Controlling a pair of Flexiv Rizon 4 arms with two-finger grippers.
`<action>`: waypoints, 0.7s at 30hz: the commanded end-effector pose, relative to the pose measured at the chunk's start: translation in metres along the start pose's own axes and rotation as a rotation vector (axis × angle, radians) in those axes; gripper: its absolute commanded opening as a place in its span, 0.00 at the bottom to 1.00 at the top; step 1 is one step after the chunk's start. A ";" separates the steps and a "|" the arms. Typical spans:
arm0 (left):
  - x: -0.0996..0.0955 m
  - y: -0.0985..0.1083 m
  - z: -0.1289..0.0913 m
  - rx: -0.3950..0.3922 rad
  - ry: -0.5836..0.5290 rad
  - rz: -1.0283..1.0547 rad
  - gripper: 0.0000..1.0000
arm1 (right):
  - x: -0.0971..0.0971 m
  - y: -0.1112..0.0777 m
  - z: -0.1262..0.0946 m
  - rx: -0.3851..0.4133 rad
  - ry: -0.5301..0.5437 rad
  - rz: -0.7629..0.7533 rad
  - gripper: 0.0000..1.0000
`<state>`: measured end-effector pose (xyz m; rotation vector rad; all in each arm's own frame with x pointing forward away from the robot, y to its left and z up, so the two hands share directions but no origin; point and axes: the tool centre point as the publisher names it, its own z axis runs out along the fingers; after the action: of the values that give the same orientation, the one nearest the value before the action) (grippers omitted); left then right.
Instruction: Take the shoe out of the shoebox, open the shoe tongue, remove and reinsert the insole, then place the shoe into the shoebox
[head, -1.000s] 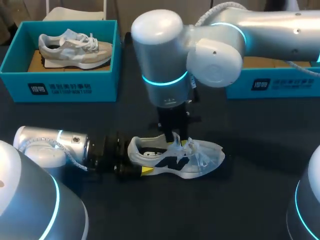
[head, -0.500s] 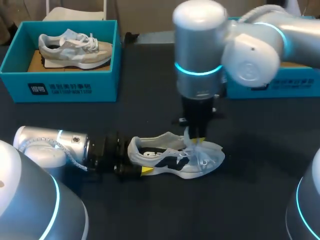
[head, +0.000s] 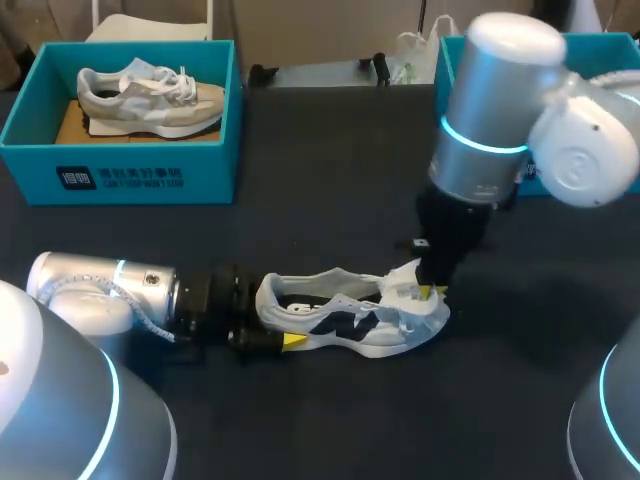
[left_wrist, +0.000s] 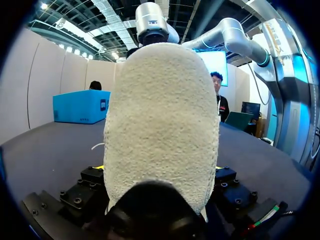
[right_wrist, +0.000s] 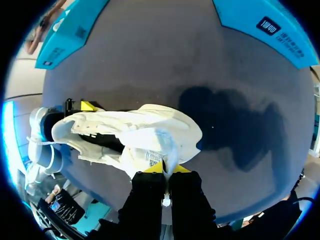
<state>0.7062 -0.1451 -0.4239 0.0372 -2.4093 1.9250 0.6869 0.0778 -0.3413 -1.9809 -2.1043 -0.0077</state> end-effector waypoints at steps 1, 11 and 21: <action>0.000 0.005 -0.003 0.001 -0.004 0.000 0.00 | -0.008 -0.002 0.013 0.008 0.310 -0.007 0.03; 0.000 0.005 -0.003 0.001 -0.004 0.000 0.00 | -0.011 -0.001 0.035 0.053 0.300 -0.013 0.80; 0.000 0.005 -0.003 0.001 -0.004 0.000 0.00 | -0.003 -0.018 -0.030 -0.047 0.121 -0.004 1.00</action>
<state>0.7062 -0.1447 -0.4240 0.0380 -2.4097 1.9249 0.6853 0.0720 -0.3443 -1.8744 -1.9645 -0.2308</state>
